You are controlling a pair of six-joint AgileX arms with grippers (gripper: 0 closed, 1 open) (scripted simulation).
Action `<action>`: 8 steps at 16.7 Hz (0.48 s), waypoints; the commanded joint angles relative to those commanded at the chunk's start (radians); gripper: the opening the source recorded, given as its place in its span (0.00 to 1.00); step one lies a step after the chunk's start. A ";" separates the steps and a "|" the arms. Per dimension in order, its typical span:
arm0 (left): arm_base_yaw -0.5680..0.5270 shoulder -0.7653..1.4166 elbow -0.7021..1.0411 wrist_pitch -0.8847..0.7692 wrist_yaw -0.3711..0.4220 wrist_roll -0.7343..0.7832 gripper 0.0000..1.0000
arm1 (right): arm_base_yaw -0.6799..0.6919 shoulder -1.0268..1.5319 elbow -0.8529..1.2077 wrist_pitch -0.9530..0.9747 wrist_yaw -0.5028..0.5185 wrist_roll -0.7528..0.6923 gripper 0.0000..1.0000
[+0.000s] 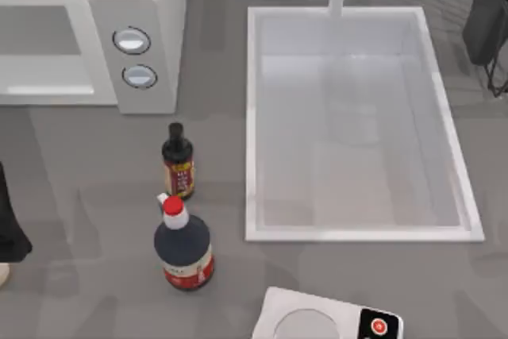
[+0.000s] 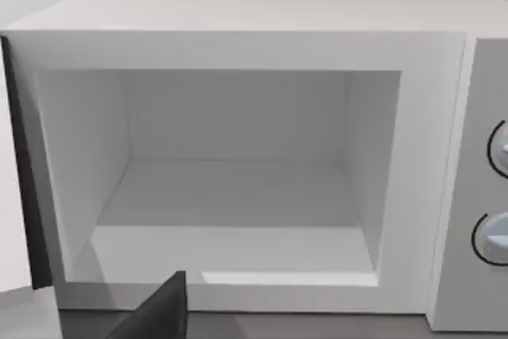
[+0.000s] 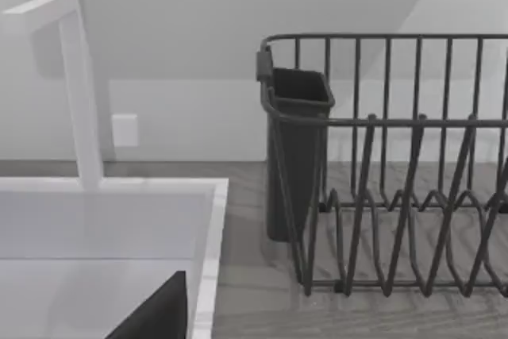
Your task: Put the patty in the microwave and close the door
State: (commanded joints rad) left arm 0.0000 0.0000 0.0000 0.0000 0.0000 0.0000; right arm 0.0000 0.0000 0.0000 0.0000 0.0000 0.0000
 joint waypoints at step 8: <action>0.041 0.226 0.156 -0.166 -0.016 0.210 1.00 | 0.000 0.000 0.000 0.000 0.000 0.000 1.00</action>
State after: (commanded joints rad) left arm 0.0412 0.2256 0.1558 -0.1661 -0.0163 0.2096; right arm 0.0000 0.0000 0.0000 0.0000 0.0000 0.0000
